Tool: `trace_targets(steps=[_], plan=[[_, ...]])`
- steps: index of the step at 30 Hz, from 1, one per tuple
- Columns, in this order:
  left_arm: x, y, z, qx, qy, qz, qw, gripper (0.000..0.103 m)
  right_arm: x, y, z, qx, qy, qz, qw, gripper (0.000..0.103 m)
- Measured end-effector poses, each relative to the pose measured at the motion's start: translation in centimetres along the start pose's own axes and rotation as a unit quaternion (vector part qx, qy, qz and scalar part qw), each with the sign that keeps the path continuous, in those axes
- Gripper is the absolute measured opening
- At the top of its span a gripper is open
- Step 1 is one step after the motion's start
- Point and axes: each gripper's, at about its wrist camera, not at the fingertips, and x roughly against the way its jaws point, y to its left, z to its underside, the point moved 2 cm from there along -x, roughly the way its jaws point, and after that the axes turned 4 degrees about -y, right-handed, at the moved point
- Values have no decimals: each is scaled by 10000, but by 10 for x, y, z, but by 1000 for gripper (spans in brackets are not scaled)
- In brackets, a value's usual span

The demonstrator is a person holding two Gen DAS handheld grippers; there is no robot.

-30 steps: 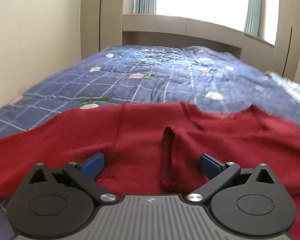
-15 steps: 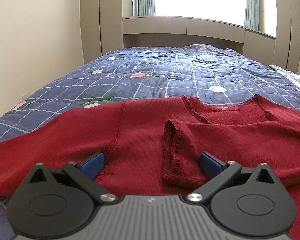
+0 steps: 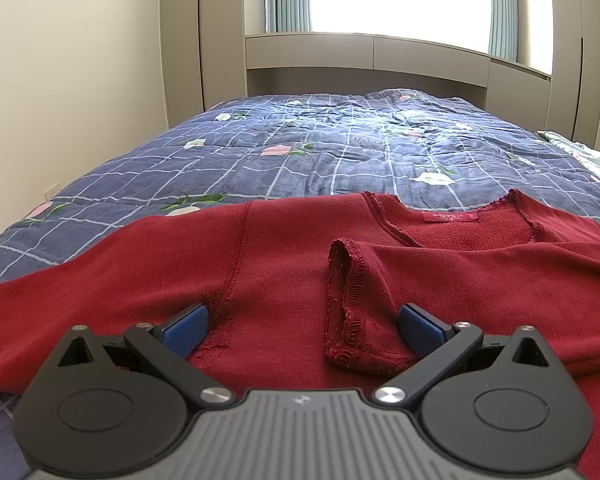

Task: Fold small clothes
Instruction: 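Lay the held sleeve across the sweater body and open the right gripper, then grasp the other sleeve cuff with the left gripper and lift it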

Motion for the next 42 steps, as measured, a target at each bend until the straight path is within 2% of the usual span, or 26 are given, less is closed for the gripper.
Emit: trace_targets(steps=[5,8,10,11,15,28,32,36,39,42], plan=[[0,0,0,0,0,-2,10000,103,-2,3,-4,136,-441,419,9981,102],[-1,0,0,-4,0,-5,10000,103,9,-8,-2,-87,-728,643,9952,102],[-1,0,0,-2,2,-7,10000,103,14,-21,1,-440,-685,848,9931,102],[-1,0,0,-4,2,-8,10000,103,12,-30,3,-640,-524,857,9929,102],[-1,0,0,-2,1,-10,10000,103,-1,-51,17,-1324,190,509,9897,102],[-2,-1,-1,13,2,0,10000,103,-4,-35,16,-843,322,622,9940,102],[0,4,-5,25,128,95,9999,102,1,-34,15,-709,474,253,9960,102],[24,15,-8,171,423,392,9982,103,28,-50,20,-608,656,-183,9958,102],[56,36,-3,537,523,618,9953,103,61,-65,26,-707,596,-401,9949,103],[87,67,8,927,664,644,9914,103,98,-75,28,-964,492,-578,9924,102]])
